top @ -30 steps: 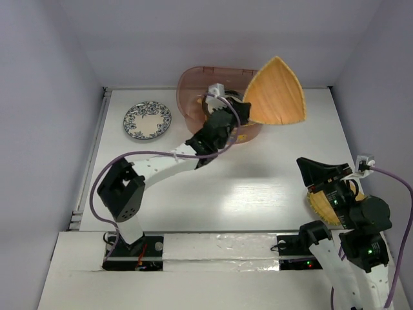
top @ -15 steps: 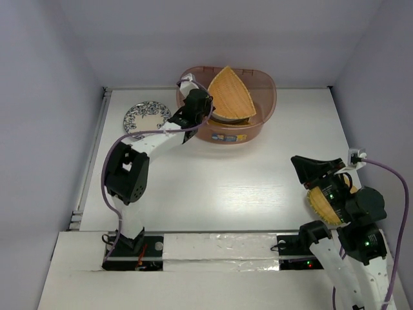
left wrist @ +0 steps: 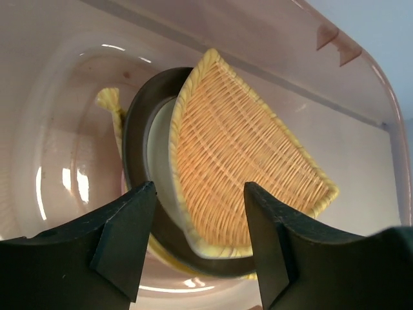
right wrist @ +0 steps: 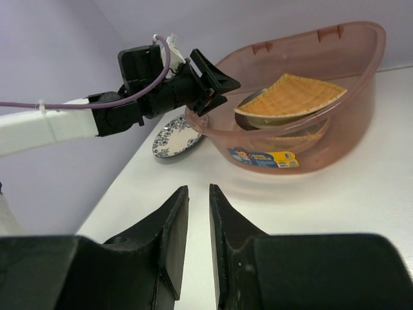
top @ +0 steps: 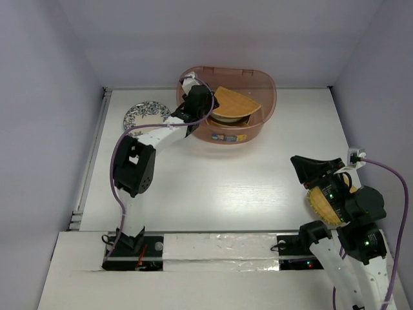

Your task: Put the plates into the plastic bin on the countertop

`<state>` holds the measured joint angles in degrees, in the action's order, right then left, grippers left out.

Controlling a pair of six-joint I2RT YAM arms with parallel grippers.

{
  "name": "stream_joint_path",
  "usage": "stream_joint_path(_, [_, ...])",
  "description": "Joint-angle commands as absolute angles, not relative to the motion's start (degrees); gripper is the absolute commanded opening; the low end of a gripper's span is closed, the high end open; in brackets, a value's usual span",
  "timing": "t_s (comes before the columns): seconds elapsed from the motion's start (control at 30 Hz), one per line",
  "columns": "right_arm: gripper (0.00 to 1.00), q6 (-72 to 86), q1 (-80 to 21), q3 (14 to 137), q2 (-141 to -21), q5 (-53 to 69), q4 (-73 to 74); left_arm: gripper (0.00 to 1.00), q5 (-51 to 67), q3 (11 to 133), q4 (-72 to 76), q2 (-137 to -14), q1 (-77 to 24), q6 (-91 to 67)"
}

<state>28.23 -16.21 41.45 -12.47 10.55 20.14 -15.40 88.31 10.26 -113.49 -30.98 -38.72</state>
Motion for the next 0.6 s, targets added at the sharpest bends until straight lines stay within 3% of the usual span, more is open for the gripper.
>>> stream_joint_path(0.0, [0.25, 27.6, -16.4, 43.4, -12.7, 9.6, 18.8, 0.54, -16.7, 86.4, 14.5, -105.3, -31.3, -36.4])
stream_joint_path(0.13, [0.23, 27.6, -16.4, 45.3, -11.9, 6.9, 19.2, 0.49, -24.3, 81.4, 21.8, -98.0, -37.5, -29.8])
stream_joint_path(0.23, [0.01, 27.7, -16.4, 48.0, -11.2, 4.0, 19.7, 0.24, -25.1, 81.9, 21.4, -96.9, -44.4, -24.4])
stream_joint_path(0.27, [0.0, 27.7, -16.4, 48.8, -10.7, 2.5, 19.8, 0.09, -23.7, 82.5, 21.4, -97.3, -46.0, -23.7])
stream_joint_path(0.33, [0.0, 27.1, -16.4, 51.8, -10.3, 1.3, 20.1, 0.0, -17.2, 84.1, 22.0, -101.1, -50.3, -23.2])
stream_joint_path(0.57, [0.0, 25.0, -16.4, 60.9, -11.0, 2.5, 24.0, 0.0, 6.0, 101.4, 17.4, -118.3, -59.9, -22.1])
